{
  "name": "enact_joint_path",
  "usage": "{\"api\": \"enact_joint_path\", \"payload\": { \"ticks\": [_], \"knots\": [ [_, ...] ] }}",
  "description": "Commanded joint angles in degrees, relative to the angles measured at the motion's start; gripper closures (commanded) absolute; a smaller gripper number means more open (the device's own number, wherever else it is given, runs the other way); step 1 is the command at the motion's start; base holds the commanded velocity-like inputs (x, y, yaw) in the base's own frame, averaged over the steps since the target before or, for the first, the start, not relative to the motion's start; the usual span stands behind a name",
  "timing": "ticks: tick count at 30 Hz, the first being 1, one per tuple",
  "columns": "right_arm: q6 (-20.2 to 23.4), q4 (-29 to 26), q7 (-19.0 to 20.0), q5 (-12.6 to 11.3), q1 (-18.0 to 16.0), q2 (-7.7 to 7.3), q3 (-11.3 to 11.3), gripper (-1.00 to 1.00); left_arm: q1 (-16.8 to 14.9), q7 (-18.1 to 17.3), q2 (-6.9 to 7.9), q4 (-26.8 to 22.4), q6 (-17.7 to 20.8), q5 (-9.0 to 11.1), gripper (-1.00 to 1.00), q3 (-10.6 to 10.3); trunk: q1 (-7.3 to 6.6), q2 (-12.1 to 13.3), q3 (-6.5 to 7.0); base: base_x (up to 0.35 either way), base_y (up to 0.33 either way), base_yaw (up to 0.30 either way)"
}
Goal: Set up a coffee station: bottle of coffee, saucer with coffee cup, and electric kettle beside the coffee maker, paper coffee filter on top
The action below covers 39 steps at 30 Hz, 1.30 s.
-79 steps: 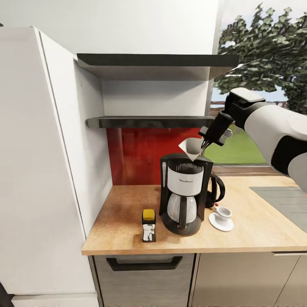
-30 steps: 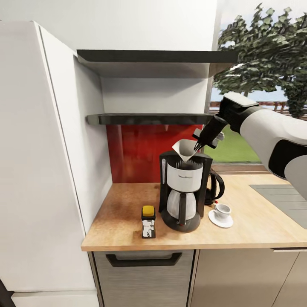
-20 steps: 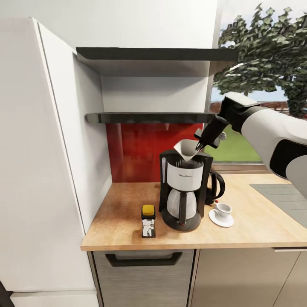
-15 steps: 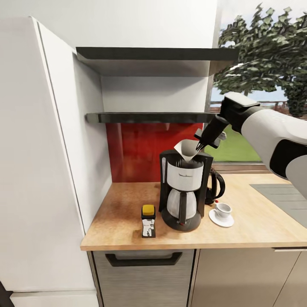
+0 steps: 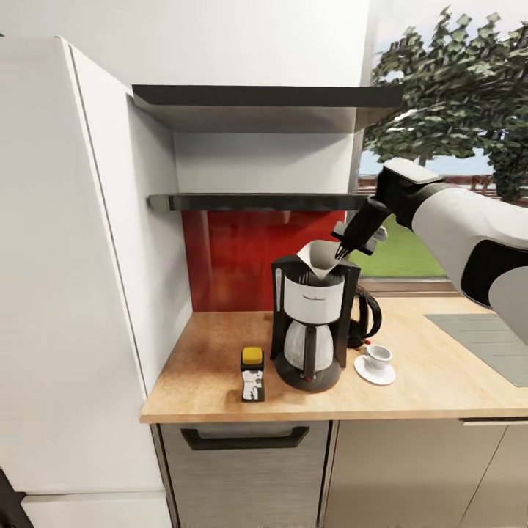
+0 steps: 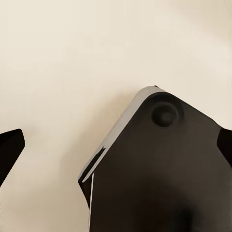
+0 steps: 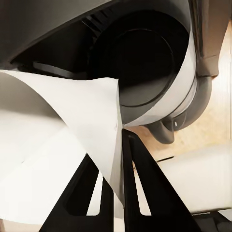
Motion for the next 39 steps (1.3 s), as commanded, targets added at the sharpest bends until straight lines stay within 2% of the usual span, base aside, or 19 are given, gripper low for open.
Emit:
{"api": "enact_joint_path", "payload": {
  "ticks": [1,12,18,25,39],
  "knots": [
    [0.1,0.1,-0.6,0.1,-0.1,-0.04,-0.5,1.00,0.0,0.2,0.01,-0.2,-0.1,0.3,-1.00,-0.4,0.02,-0.1,-0.09,-0.044,-0.018,0.000],
    [0.1,0.1,-0.5,0.1,-0.1,0.48,-0.5,1.00,0.0,0.2,0.01,-0.2,-0.1,0.3,-1.00,-0.4,0.02,-0.1,-0.09,-0.007,-0.003,0.000],
    [0.1,0.2,0.7,0.1,-0.1,0.79,-0.5,1.00,0.0,0.2,0.01,-0.2,0.0,0.3,-1.00,-0.4,1.34,-2.5,-1.17,0.000,0.000,0.000],
    [0.1,0.2,1.4,1.6,-0.1,0.75,-0.5,1.00,0.0,0.2,0.01,-0.2,0.0,0.3,-1.00,-0.4,2.88,-5.3,-2.43,0.000,0.000,0.000],
    [0.1,0.2,1.5,2.0,-0.1,0.76,-0.5,1.00,0.0,0.2,0.01,-0.2,0.1,0.4,-1.00,-0.4,2.88,-5.3,-2.43,0.031,-0.039,0.000]
  ]
}}
